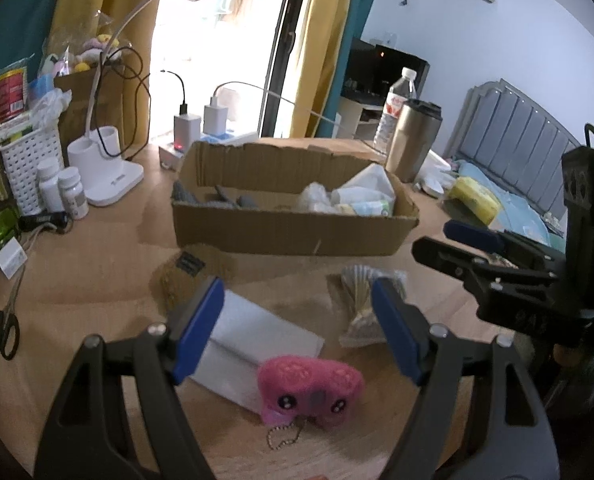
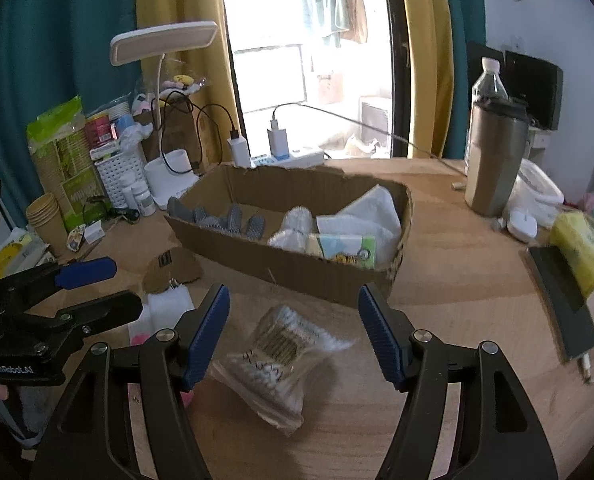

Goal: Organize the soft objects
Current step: 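Move both open tools back toward the cotton-swab bag and pink plush on the table, then grasp the cotton-swab bag with the right tool while the left tool grasps the pink plush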

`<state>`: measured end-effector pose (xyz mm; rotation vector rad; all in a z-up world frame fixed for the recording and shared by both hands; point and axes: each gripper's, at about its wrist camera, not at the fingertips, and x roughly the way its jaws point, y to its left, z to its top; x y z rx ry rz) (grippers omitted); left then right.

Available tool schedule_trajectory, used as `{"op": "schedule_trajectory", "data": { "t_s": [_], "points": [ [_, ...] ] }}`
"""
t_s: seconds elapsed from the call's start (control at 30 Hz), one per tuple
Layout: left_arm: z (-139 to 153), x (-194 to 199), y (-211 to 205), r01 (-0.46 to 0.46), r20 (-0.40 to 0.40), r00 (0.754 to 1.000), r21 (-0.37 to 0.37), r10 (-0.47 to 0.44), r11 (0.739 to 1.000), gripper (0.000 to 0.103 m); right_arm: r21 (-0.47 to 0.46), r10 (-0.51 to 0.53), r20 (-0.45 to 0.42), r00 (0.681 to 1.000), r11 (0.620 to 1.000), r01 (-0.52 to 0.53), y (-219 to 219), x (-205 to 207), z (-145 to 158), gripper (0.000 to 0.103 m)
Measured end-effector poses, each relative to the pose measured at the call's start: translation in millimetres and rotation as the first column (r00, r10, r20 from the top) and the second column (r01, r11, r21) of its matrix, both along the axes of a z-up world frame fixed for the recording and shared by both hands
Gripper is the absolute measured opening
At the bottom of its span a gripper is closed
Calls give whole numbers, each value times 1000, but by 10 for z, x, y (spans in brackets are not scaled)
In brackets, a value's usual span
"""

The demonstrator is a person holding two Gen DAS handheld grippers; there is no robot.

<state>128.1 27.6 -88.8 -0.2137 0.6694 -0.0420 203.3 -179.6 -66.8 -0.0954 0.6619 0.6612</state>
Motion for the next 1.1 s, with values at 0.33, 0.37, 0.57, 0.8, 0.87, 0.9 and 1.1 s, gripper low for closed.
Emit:
{"op": "schedule_trajectory", "data": {
  "t_s": [0.33, 0.37, 0.57, 0.8, 0.87, 0.9, 1.1],
  "points": [
    [-273, -97, -80, -10, -56, 998, -22, 9, 1000, 77, -32, 0, -54, 999, 999, -1, -74, -16, -247, 71],
    [-301, -101, -82, -10, -63, 998, -24, 8, 1000, 77, -35, -1, -61, 998, 999, -2, -76, -9, -274, 71],
    [-447, -140, -93, -9, -99, 995, -34, 5, 999, 77, -49, 7, -87, 996, 999, -11, -20, 20, -367, 71],
    [-517, -132, -95, 26, -109, 994, -55, -32, 998, 79, -54, 19, -122, 992, 998, -25, 115, 87, -448, 81],
    [-529, -125, -102, 35, -111, 993, -59, -41, 998, 82, -57, 19, -125, 992, 998, -26, 152, 104, -455, 81],
    [-539, -119, -106, 40, -114, 992, -61, -47, 997, 86, -61, 18, -126, 992, 998, -26, 171, 114, -459, 81],
    [-614, -63, -171, 65, -153, 986, -47, -72, 997, 89, -79, 14, -148, 989, 997, -26, 258, 187, -511, 81]
  ]
}}
